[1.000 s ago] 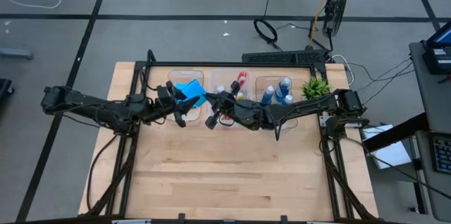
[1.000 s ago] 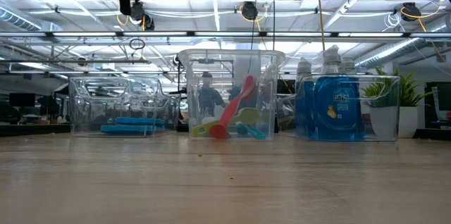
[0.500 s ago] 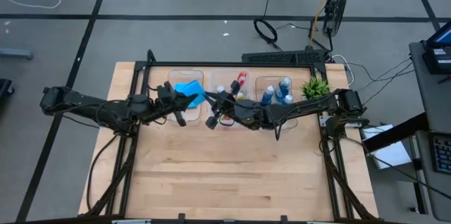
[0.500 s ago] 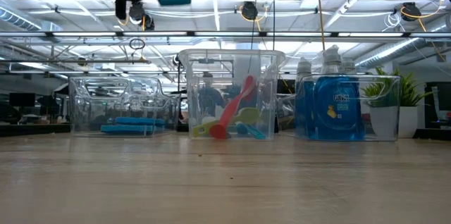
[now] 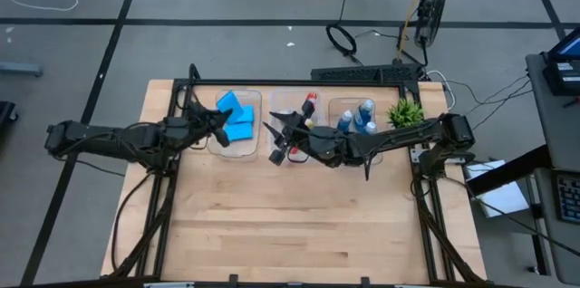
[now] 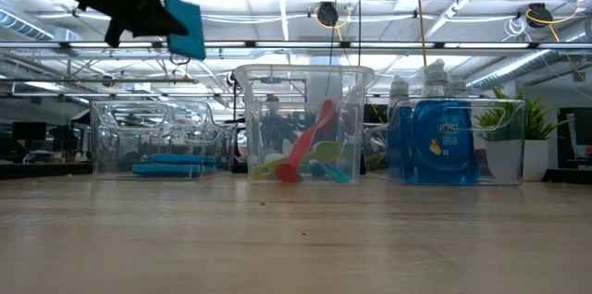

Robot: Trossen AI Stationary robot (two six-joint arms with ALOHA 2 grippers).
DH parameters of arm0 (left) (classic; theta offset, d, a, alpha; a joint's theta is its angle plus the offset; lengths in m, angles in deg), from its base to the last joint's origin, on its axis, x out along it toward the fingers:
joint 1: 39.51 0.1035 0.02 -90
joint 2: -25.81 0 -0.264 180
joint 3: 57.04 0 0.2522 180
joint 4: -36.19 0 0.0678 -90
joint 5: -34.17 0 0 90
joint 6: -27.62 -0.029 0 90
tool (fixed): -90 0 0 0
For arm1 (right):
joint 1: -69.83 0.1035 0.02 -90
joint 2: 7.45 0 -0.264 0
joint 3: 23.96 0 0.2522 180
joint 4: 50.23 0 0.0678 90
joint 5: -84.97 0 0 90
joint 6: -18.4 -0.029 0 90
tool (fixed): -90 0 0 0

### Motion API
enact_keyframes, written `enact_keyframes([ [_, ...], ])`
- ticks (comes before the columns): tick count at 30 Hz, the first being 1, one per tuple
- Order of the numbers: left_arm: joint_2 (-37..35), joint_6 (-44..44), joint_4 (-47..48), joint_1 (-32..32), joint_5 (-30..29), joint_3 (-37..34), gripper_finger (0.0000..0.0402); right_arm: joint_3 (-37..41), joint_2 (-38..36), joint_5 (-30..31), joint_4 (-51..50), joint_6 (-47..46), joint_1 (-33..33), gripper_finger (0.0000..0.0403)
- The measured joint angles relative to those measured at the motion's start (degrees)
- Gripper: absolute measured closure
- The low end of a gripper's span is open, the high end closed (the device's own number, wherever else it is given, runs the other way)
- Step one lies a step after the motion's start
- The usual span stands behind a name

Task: Pick & Place Kitchen Sink Supplies
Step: Put the blue sponge into the left transparent bin

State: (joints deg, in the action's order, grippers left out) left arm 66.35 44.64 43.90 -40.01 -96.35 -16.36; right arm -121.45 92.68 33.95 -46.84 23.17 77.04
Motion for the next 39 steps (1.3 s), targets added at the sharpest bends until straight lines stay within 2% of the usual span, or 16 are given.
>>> enact_keyframes([
  [3, -1.85, 3.23, 6.67, 1.65, 0.33, 0.01, 0.0394, -0.12, -0.57, 1.09, -0.05, 2.97, 0.02, 0.0267],
  [6, -2.74, 5.57, 11.98, 3.54, 3.13, 0.59, 0.0394, 0.01, -1.33, 6.06, -0.65, 6.65, 0.38, 0.0264],
  [13, -2.19, 7.56, 26.29, 9.09, 12.53, 5.28, 0.0394, -0.01, -4.21, 20.65, -3.21, 14.93, 0.89, 0.0267],
  [17, -1.62, 9.51, 32.46, 13.17, 18.54, 7.88, 0.0394, -0.01, -6.79, 24.26, -8.33, 15.72, 1.36, 0.0264],
  [24, 1.67, 16.90, 36.82, 20.43, 33.28, 9.13, 0.0394, -0.01, -12.20, 24.18, -22.63, 9.37, 1.72, 0.0267],
  [30, 7.47, 20.93, 37.48, 24.59, 42.46, 9.13, 0.0394, -0.01, -16.97, 24.00, -38.44, -3.54, 1.81, 0.0266],
  [35, 12.56, 17.19, 37.37, 27.02, 47.97, 9.13, 0.0394, -0.01, -19.70, 23.80, -48.94, -13.38, 2.74, 0.0268],
  [39, 15.48, 12.73, 35.64, 29.44, 53.05, 9.17, 0.0394, 0.06, -20.83, 22.65, -53.62, -17.36, 3.75, 0.0268],
])
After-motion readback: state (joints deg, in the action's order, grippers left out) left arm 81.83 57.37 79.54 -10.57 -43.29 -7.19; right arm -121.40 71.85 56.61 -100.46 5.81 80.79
